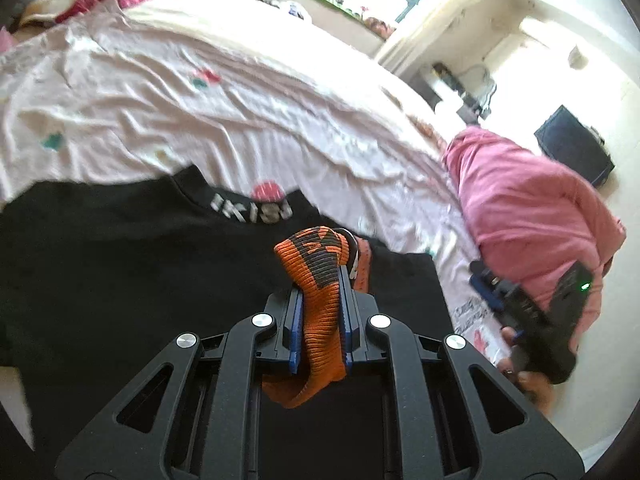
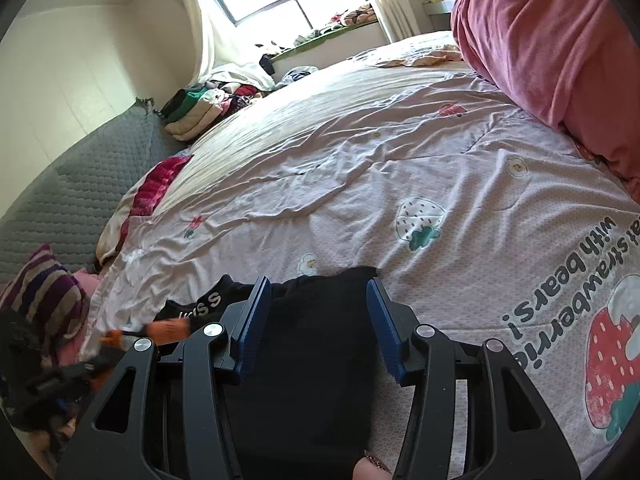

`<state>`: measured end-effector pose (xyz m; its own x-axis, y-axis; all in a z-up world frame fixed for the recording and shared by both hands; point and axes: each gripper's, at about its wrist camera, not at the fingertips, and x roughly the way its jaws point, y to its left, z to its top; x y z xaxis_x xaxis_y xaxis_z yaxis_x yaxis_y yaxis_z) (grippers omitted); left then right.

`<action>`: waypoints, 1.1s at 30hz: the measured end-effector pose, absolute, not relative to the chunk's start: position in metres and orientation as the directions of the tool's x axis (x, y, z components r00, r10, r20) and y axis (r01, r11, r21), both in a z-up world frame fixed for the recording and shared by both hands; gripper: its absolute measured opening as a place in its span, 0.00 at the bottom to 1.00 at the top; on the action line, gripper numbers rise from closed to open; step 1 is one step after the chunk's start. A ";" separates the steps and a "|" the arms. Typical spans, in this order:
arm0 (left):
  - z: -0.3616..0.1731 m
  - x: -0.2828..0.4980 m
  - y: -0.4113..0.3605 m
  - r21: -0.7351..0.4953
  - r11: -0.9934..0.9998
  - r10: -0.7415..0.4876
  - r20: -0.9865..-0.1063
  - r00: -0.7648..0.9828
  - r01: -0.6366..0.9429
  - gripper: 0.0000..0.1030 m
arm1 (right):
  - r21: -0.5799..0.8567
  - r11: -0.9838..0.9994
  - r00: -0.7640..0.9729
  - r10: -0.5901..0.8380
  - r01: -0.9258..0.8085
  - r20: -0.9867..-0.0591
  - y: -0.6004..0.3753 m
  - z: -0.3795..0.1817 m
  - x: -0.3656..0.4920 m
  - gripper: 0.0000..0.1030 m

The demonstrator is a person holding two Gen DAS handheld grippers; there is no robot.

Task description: Fold small clothes

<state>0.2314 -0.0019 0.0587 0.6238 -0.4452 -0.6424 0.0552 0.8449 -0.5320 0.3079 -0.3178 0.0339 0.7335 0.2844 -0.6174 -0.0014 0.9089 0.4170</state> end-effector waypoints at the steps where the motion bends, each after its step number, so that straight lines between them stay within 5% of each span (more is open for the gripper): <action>1: 0.064 0.228 0.005 -0.532 0.845 -0.440 -0.636 0.634 0.053 0.08 | 0.413 0.911 0.732 0.285 -0.005 -0.619 -0.316 0.034 0.308 0.48; 17: 0.051 0.209 0.058 -0.506 0.862 -0.361 -0.667 0.652 -0.040 0.06 | 0.277 0.957 0.709 0.256 -0.088 -0.657 -0.272 0.028 0.311 0.48; 27: 0.049 0.203 0.064 -0.353 0.931 -0.199 -0.704 0.681 -0.094 0.12 | 0.158 0.966 0.672 0.257 -0.206 -0.694 -0.228 0.018 0.307 0.48; 33: 0.013 0.217 0.045 -0.225 0.972 -0.141 -0.799 0.585 -0.073 0.18 | 0.146 0.950 0.609 0.290 -0.276 -0.739 -0.202 0.000 0.303 0.51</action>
